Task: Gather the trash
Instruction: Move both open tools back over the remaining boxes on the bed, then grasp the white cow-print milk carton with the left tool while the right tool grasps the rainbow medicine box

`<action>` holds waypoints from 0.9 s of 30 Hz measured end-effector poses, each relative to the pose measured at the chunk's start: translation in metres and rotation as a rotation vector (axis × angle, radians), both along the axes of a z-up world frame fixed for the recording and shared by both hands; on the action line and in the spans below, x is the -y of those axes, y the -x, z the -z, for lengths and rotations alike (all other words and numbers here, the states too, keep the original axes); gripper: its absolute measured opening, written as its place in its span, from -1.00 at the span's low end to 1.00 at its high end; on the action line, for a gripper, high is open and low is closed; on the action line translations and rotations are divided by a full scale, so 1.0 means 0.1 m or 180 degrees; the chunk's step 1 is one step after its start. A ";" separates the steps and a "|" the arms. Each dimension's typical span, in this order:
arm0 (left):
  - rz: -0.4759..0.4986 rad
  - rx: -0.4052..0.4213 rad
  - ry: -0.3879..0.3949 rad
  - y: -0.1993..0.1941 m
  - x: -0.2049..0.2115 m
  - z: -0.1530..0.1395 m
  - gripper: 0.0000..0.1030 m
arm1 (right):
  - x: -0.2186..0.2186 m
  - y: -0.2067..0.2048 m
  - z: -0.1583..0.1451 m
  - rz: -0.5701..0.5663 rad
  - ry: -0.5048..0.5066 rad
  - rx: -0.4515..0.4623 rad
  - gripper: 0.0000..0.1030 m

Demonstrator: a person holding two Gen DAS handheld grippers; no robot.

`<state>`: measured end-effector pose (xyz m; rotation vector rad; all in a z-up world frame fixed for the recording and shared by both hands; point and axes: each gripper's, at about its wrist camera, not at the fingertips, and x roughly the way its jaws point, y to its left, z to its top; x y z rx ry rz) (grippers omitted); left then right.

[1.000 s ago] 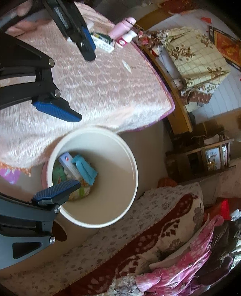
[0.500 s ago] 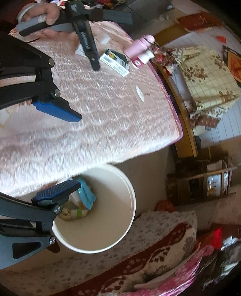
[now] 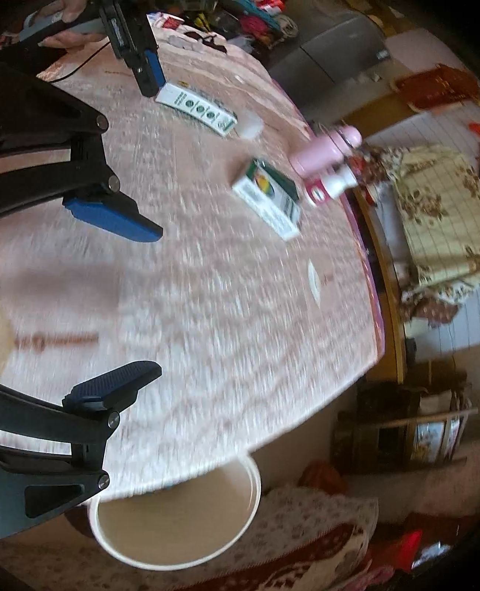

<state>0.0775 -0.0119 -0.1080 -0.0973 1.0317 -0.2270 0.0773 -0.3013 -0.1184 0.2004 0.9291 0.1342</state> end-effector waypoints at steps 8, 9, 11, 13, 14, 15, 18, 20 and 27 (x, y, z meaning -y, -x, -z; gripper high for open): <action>-0.0149 0.0191 -0.0110 -0.14 -0.26 -0.03 0.30 | -0.52 -0.29 0.11 -0.0237 -0.0064 -0.0103 0.37; -0.0158 0.0220 -0.0138 -0.17 -0.29 -0.02 0.30 | -0.57 -0.32 0.11 -0.0249 -0.0073 -0.0112 0.37; -0.0173 0.0238 -0.0179 -0.26 -0.33 -0.01 0.31 | -0.66 -0.39 0.12 -0.0269 -0.0068 -0.0124 0.37; -0.0180 0.0221 -0.0198 -0.36 -0.35 0.04 0.32 | -0.74 -0.47 0.13 -0.0284 -0.0063 -0.0137 0.37; -0.0195 0.0216 -0.0207 -0.41 -0.36 0.06 0.32 | -0.77 -0.51 0.13 -0.0285 -0.0066 -0.0143 0.37; -0.0202 0.0212 -0.0208 -0.44 -0.37 0.08 0.32 | -0.79 -0.56 0.13 -0.0273 -0.0075 -0.0146 0.37; -0.0223 0.0186 -0.0224 -0.55 -0.37 0.14 0.32 | -0.81 -0.71 0.13 -0.0220 -0.0128 -0.0151 0.43; -0.0219 0.0182 -0.0240 -0.60 -0.35 0.16 0.32 | -0.85 -0.86 0.14 -0.0184 -0.0176 -0.0189 0.44; -0.0244 0.0140 -0.0202 -0.69 -0.34 0.22 0.32 | -1.09 -1.41 0.20 -0.0094 -0.0240 -0.0238 0.44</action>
